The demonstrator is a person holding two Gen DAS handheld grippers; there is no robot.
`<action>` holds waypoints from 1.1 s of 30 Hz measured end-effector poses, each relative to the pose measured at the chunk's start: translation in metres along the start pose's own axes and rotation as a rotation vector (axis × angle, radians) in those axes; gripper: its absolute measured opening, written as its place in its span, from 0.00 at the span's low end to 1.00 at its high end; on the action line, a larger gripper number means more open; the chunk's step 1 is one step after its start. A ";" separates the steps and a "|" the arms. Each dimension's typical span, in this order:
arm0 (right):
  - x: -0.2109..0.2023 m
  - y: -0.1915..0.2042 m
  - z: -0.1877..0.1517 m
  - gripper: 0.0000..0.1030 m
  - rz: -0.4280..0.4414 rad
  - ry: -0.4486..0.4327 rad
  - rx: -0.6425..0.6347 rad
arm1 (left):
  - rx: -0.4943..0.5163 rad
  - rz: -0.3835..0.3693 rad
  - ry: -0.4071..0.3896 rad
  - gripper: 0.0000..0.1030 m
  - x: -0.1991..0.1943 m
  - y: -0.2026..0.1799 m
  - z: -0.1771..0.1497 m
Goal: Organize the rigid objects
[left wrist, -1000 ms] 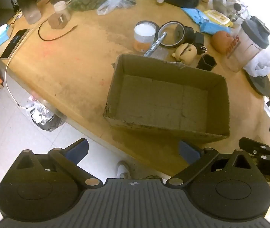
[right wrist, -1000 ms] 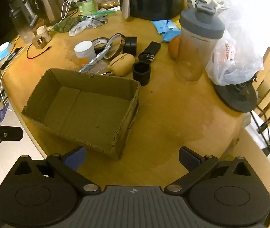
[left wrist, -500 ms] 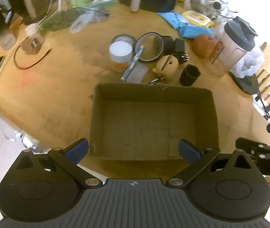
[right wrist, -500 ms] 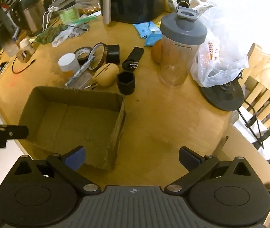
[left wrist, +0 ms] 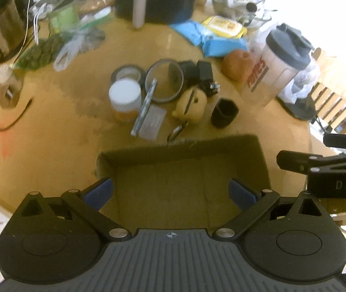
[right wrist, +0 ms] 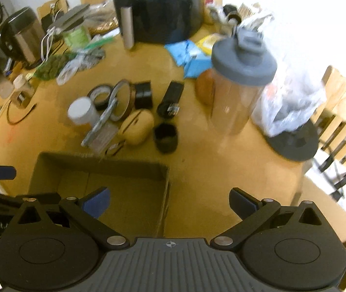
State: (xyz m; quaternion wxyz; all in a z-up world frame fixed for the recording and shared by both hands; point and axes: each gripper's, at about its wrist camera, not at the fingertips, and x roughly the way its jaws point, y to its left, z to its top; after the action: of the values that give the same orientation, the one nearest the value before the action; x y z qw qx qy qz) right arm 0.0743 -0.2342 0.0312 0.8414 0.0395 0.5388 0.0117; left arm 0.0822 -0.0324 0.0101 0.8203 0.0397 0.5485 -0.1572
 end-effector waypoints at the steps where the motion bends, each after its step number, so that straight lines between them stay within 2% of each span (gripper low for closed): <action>1: -0.001 0.000 0.004 1.00 -0.011 -0.007 0.001 | -0.005 -0.004 -0.010 1.00 -0.001 0.002 0.001; 9: -0.001 0.005 0.018 1.00 -0.068 -0.013 0.003 | -0.064 0.000 -0.022 1.00 0.004 0.021 0.005; 16: -0.001 0.004 0.004 1.00 -0.092 0.013 -0.008 | -0.071 0.027 -0.031 1.00 0.006 0.024 0.002; 21: 0.003 0.000 -0.008 1.00 -0.076 0.027 -0.026 | -0.071 0.047 -0.041 1.00 0.001 0.021 -0.002; 26: 0.005 -0.010 -0.007 1.00 -0.044 0.002 -0.052 | -0.043 0.114 -0.052 1.00 -0.011 0.012 -0.005; 33: 0.005 -0.027 -0.010 1.00 0.016 -0.028 -0.074 | -0.133 0.131 -0.048 1.00 -0.028 0.012 -0.019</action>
State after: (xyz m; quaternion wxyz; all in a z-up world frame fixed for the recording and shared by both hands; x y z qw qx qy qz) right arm 0.0670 -0.2599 0.0205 0.8498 0.0130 0.5256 0.0379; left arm 0.0586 -0.0108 0.0267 0.8426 0.0174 0.5340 -0.0673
